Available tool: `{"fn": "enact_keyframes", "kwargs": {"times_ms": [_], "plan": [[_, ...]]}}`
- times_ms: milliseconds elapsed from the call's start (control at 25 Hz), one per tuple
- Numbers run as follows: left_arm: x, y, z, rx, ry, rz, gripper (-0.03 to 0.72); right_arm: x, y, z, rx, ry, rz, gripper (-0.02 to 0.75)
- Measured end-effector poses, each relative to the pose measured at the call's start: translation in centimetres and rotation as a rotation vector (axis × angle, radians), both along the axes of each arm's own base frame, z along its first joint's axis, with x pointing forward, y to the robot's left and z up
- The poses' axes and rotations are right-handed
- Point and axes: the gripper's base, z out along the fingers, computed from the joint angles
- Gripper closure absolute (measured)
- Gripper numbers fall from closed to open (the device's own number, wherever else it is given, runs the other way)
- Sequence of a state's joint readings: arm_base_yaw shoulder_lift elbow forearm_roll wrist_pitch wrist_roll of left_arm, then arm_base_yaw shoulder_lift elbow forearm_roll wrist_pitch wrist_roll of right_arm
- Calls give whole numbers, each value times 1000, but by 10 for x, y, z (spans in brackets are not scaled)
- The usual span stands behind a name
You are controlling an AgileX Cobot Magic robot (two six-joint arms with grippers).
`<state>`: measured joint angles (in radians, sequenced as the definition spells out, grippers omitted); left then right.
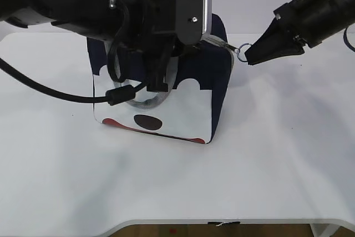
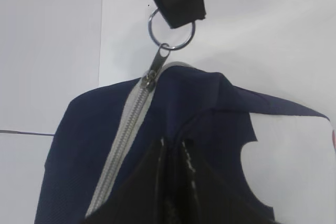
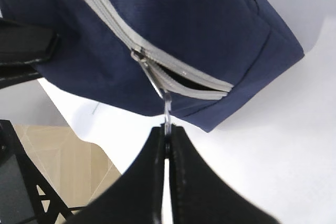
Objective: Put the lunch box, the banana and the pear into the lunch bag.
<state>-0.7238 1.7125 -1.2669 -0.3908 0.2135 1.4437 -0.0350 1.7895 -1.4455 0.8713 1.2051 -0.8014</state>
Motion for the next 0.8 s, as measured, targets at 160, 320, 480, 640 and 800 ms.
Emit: {"fn": "enact_keyframes", "kwargs": {"times_ms": [160, 320, 480, 640, 800], "plan": [[0, 0, -1, 1, 2, 0, 667, -1, -2, -1, -33, 13, -3, 731], [0, 0, -1, 1, 2, 0, 668, -3, -4, -1, -58, 16, -5, 731], [1, 0, -1, 0, 2, 2, 669, -5, -7, 3, -88, 18, -15, 731], [1, -1, -1, -4, 3, 4, 669, -7, -8, 4, -106, 24, -20, 731], [2, 1, -1, -5, 4, 10, 669, -8, -10, 3, -130, 36, -26, 731]]}}
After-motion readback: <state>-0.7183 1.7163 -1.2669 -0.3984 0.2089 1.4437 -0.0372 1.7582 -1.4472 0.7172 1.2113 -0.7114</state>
